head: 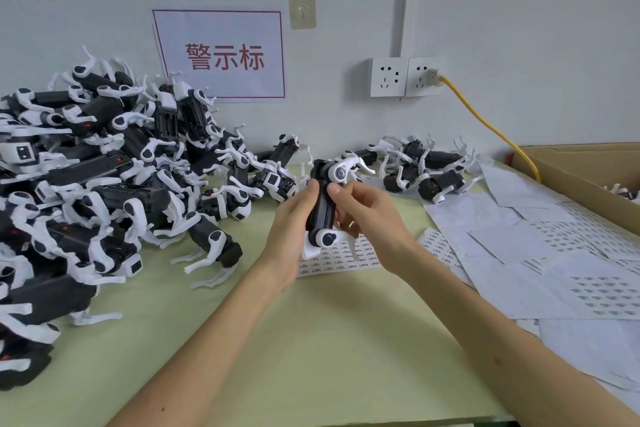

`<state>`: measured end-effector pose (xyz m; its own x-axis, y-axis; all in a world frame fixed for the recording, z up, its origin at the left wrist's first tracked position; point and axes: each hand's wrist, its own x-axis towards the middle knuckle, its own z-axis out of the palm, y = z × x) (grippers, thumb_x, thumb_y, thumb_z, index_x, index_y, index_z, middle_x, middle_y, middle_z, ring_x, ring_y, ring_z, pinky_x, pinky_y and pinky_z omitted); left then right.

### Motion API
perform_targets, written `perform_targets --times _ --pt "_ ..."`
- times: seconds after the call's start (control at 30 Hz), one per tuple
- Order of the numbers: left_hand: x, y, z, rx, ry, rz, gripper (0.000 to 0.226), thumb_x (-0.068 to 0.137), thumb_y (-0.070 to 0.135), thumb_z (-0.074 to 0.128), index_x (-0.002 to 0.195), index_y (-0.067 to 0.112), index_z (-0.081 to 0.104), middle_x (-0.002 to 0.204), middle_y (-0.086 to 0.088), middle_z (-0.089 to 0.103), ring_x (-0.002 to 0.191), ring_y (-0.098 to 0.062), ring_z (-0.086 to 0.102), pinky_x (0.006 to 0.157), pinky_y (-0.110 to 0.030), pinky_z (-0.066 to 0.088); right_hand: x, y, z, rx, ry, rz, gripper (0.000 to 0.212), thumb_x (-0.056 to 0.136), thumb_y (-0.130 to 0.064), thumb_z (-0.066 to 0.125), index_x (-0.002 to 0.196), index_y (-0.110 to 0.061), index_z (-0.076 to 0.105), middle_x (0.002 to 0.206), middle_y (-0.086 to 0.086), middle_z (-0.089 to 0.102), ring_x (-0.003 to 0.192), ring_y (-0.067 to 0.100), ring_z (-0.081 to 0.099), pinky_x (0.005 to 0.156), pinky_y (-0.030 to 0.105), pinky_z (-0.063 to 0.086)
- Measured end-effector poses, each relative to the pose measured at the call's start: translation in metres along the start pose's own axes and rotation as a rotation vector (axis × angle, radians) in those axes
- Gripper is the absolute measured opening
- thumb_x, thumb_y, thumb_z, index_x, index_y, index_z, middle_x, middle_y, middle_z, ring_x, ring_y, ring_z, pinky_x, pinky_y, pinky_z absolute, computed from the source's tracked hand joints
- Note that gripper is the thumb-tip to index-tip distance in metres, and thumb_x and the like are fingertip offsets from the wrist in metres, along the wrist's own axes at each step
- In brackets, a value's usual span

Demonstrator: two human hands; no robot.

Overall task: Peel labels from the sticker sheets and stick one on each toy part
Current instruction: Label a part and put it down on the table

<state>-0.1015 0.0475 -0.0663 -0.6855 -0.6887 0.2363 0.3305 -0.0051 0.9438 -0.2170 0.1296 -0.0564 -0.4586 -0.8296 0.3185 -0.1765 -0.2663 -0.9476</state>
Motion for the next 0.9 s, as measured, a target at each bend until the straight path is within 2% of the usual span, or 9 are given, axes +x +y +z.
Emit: perform_targets --times 0.07,0.17,0.23,0.43,0.53,0.63,0.73,0.8,0.9 --pt "-0.001 0.001 0.000 0.018 -0.003 0.005 0.060 0.092 0.058 0.056 0.108 0.003 0.073 0.098 -0.019 0.073 0.094 -0.028 0.071 0.090 -0.041 0.056 0.000 0.000 -0.003 0.022 -0.041 -0.015 0.042 0.094 -0.040 0.068 0.064 -0.016 0.052 0.062 0.002 0.055 0.055 0.016 0.046 0.052 0.023 0.036" --pt "-0.002 0.004 -0.003 0.020 -0.034 -0.024 0.050 0.094 0.057 0.056 0.106 0.014 0.079 0.109 -0.019 0.075 0.099 -0.027 0.073 0.092 -0.037 0.057 0.001 0.001 -0.006 0.072 -0.128 -0.020 0.042 0.090 -0.042 0.069 0.065 -0.014 0.051 0.059 0.009 0.053 0.052 0.019 0.044 0.051 0.021 0.037" --pt "-0.002 0.006 -0.005 0.024 -0.070 -0.051 0.048 0.092 0.058 0.055 0.107 0.020 0.080 0.113 -0.018 0.075 0.105 -0.027 0.073 0.095 -0.040 0.056 0.001 0.002 -0.006 0.080 -0.161 -0.021 0.038 0.091 -0.040 0.065 0.067 -0.014 0.050 0.057 0.008 0.053 0.050 0.019 0.043 0.050 0.022 0.036" --pt "-0.002 0.006 -0.011 0.026 -0.113 -0.077 0.055 0.093 0.062 0.055 0.096 0.014 0.080 0.088 -0.018 0.074 0.090 -0.027 0.073 0.082 -0.032 0.055 0.002 0.003 -0.006 0.077 -0.234 -0.021 0.040 0.096 -0.042 0.061 0.072 -0.013 0.050 0.052 0.006 0.057 0.048 0.016 0.041 0.050 0.019 0.036" --pt "-0.001 0.006 -0.011 -0.046 -0.099 -0.105 0.051 0.094 0.060 0.056 0.092 0.014 0.078 0.079 -0.015 0.070 0.075 -0.025 0.070 0.073 -0.031 0.056 0.002 0.001 -0.006 0.097 -0.226 -0.030 0.035 0.094 -0.041 0.055 0.075 -0.012 0.051 0.054 0.005 0.057 0.051 0.019 0.039 0.050 0.021 0.034" --pt "0.001 0.004 -0.009 -0.120 -0.046 -0.126 0.042 0.094 0.054 0.057 0.092 0.019 0.081 0.081 -0.010 0.072 0.073 -0.020 0.069 0.069 -0.028 0.057 0.002 0.001 -0.006 0.112 -0.171 -0.002 0.031 0.102 -0.030 0.053 0.078 -0.011 0.053 0.055 0.004 0.056 0.053 0.019 0.041 0.050 0.020 0.035" --pt "0.002 0.002 -0.008 -0.186 0.020 -0.173 0.036 0.094 0.045 0.060 0.099 0.015 0.080 0.089 -0.009 0.071 0.075 -0.021 0.070 0.065 -0.030 0.058 0.004 0.004 -0.004 0.071 -0.041 0.051 0.022 0.104 -0.014 0.055 0.082 -0.012 0.057 0.055 0.002 0.057 0.053 0.019 0.045 0.052 0.023 0.038" --pt "0.003 0.002 -0.008 -0.171 0.042 -0.215 0.035 0.098 0.040 0.056 0.098 0.012 0.078 0.086 -0.011 0.069 0.073 -0.023 0.070 0.063 -0.031 0.057 0.004 0.009 -0.003 -0.135 0.107 -0.055 0.015 0.100 -0.006 0.057 0.088 -0.014 0.062 0.059 0.000 0.061 0.050 0.013 0.049 0.053 0.021 0.039" --pt "0.004 0.004 -0.008 -0.164 0.028 -0.258 0.040 0.102 0.036 0.052 0.086 0.014 0.081 0.079 -0.012 0.070 0.073 -0.028 0.073 0.063 -0.031 0.057 0.003 0.014 -0.002 -0.416 0.312 -0.304 0.019 0.094 -0.002 0.058 0.095 -0.019 0.067 0.063 -0.006 0.061 0.050 0.008 0.049 0.053 0.016 0.035"
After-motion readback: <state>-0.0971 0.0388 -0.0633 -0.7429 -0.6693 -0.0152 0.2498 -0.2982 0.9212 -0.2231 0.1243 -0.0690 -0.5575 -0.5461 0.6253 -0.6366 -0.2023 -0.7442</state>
